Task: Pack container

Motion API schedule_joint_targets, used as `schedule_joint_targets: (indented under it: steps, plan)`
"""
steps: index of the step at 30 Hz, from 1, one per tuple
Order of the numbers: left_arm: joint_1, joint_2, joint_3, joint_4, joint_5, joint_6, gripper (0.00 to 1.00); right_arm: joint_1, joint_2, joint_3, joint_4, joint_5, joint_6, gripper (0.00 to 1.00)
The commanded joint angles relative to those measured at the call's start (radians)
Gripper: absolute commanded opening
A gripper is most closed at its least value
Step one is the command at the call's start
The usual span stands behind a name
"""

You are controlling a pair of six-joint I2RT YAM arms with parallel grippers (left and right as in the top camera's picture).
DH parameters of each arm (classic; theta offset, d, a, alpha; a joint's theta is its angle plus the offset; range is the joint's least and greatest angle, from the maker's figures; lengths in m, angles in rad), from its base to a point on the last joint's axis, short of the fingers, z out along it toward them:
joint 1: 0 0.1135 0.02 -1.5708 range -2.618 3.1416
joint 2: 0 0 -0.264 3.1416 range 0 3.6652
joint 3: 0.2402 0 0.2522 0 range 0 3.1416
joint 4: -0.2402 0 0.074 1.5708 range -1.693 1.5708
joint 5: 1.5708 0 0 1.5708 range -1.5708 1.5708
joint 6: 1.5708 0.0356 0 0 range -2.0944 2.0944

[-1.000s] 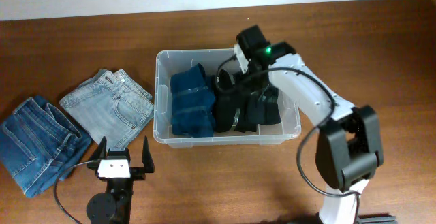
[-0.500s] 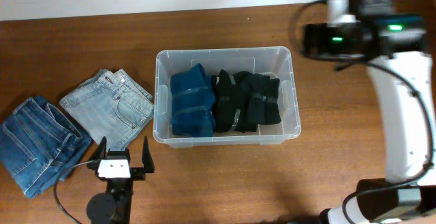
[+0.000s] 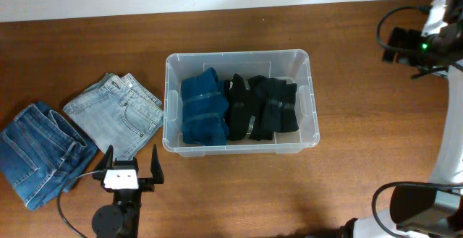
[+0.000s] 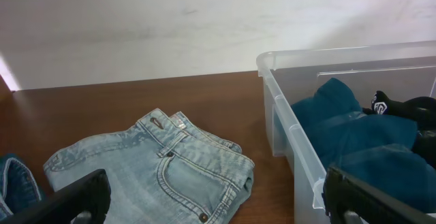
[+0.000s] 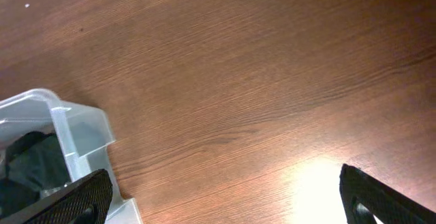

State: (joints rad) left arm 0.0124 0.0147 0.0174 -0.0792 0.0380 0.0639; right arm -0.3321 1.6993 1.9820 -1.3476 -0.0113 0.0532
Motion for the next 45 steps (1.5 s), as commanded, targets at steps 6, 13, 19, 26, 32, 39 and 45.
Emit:
schedule_joint_targets:
  steps: [6, 13, 19, 26, 32, 39, 45]
  plan:
    - [0.003, -0.008, -0.008, 0.001, 0.000, 0.009, 0.99, -0.010, 0.007, 0.009, -0.001, 0.005, 0.006, 0.99]
    - [0.003, -0.008, 0.002, 0.005, 0.053, 0.008, 0.99, -0.010, 0.007, 0.009, -0.001, 0.005, 0.006, 0.99]
    - [0.003, 0.005, 0.200, -0.196, 0.031, -0.011, 1.00, -0.010, 0.007, 0.009, 0.000, 0.005, 0.006, 0.98]
    - [0.003, 0.279, 0.604, -0.602, -0.106, -0.086, 0.99, -0.010, 0.007, 0.009, 0.000, 0.005, 0.006, 0.99]
    - [0.003, 0.625, 0.925, -0.828, -0.067, -0.086, 0.99, -0.010, 0.007, 0.009, 0.000, 0.005, 0.006, 0.99]
    - [0.003, 0.811, 1.067, -0.859, -0.019, -0.103, 0.99, -0.010, 0.007, 0.009, 0.000, 0.005, 0.006, 0.99]
    - [0.003, 0.925, 1.064, -0.850, -0.183, -0.404, 0.99, -0.010, 0.007, 0.009, 0.000, 0.005, 0.006, 0.99]
